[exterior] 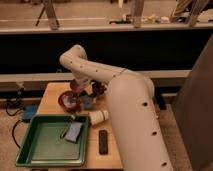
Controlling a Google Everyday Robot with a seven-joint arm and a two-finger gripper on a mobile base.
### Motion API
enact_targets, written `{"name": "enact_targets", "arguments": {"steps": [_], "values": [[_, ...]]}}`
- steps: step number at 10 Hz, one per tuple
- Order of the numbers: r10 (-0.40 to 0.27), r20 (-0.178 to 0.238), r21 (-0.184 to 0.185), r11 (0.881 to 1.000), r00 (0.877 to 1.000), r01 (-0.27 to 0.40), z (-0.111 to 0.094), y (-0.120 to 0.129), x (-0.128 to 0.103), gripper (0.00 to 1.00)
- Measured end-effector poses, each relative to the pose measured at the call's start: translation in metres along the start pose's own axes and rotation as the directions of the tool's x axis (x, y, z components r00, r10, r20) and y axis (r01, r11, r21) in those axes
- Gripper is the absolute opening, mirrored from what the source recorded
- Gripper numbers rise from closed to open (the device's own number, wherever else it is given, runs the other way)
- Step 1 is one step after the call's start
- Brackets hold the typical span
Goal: Wipe red bowl with brush
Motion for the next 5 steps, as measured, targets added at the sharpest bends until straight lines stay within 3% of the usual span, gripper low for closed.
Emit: {"name": "enact_targets", "arguments": {"steps": [5], "values": [[-0.096,0.025,0.013,0.995,0.995,0.096,-0.005,-0.016,-0.039,0.00]]}}
